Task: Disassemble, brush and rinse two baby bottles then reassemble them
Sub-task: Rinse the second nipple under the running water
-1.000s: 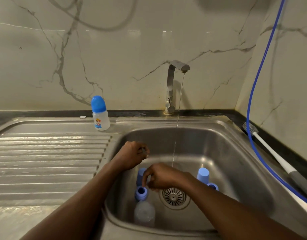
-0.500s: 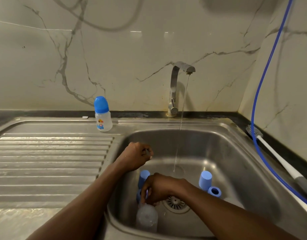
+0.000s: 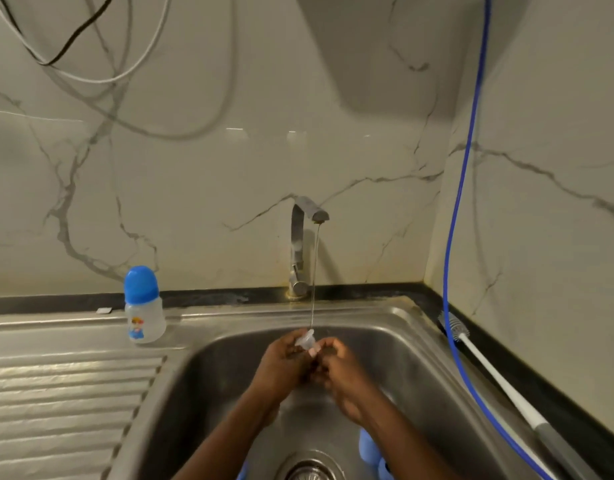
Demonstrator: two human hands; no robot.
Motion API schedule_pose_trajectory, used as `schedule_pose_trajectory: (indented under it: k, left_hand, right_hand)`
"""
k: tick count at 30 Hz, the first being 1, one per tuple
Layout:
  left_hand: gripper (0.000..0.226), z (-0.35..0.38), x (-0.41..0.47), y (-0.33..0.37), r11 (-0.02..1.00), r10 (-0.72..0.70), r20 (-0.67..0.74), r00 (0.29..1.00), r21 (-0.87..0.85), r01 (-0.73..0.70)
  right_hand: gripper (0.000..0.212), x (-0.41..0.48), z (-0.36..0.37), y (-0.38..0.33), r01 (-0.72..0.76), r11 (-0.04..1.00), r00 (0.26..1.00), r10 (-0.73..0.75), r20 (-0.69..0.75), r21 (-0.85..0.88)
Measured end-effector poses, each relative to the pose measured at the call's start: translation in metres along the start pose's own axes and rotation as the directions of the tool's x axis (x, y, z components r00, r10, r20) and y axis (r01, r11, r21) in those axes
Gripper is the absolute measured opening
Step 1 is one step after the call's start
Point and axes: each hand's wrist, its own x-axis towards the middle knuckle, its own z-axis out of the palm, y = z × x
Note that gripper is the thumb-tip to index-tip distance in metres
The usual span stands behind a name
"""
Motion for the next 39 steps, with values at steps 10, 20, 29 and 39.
schedule_pose_trajectory:
  k: [10,20,29,39]
  left_hand:
    - [0.026,0.0,0.01,-0.017,0.962,0.141,-0.249,0.958,0.263,-0.074]
    - [0.039,0.002,0.011,-0.017,0.941,0.178,-0.228,0.957,0.324,-0.098]
    - [0.036,0.002,0.016,-0.018,0.967,0.184,-0.204,0.962,0.211,-0.14]
    - [0.049,-0.001,0.014,-0.02,0.98,0.145,-0.14,0.98,0.157,-0.123]
  right_hand:
    - [0.01,0.021,0.003,0.014,0.257,0.846,0.957,-0.29,0.001,-0.468]
    - [0.012,0.025,0.006,0.014,0.221,0.843,0.958,-0.282,-0.054,-0.49]
    - [0.009,0.025,0.001,0.008,0.244,0.886,0.95,-0.3,-0.087,-0.393]
    - [0.024,0.025,-0.004,0.011,0.212,0.929,0.955,-0.263,-0.138,-0.305]
